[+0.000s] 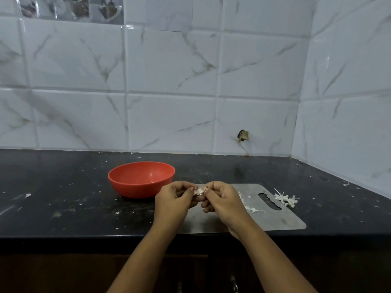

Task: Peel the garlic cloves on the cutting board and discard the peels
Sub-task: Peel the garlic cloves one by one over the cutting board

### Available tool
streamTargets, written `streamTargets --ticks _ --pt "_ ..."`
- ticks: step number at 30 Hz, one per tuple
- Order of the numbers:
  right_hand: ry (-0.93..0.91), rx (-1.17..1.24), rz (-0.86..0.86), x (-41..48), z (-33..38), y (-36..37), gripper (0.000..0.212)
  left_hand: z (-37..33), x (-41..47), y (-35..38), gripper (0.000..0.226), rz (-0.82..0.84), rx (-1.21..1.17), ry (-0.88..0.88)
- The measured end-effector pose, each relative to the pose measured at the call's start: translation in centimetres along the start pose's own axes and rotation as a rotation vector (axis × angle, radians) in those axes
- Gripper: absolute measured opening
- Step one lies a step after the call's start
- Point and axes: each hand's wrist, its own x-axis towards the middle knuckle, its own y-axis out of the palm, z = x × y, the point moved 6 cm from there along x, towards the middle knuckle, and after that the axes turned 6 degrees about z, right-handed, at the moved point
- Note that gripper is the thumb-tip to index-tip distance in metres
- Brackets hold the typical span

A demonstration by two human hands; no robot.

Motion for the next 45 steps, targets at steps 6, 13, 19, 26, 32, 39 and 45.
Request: streamTargets --ticks 6,13,19,26,32,39,45 --pt "0.02 0.135 -0.107 0.1 -0.3 -0.8 0.019 0.7 0.4 -0.4 0.009 -0.007 -0.156 -0.08" --pt "0.11 0.173 -0.207 0.3 -0.4 -1.7 0.025 0.8 0.3 -0.6 0.007 -0.033 -0.145 -0.142" --pt "-0.005 -0.599 -0.117 1.0 0.5 -3.2 0.022 1.0 0.4 -0.9 0.003 -0.121 -0.061 -0.151" --pt "-0.054 -0.697 -0.197 0.6 0.2 -5.0 0.013 0.3 0.4 -1.3 0.01 -0.196 0.062 -0.09" --pt "-0.089 -0.566 -0.142 1.2 0.1 -4.7 0.033 -4.2 1.0 -3.6 0.017 -0.356 0.78 0.221" --pt "-0.086 -0.806 0.038 3.4 1.0 -2.8 0.039 -5.5 5.6 -6.8 0.031 -0.293 1.156 0.061" --pt "-0.025 -1.03 0.192 4.1 -0.5 -1.8 0.039 -4.3 7.8 -7.0 0.04 -0.077 1.329 -0.123"
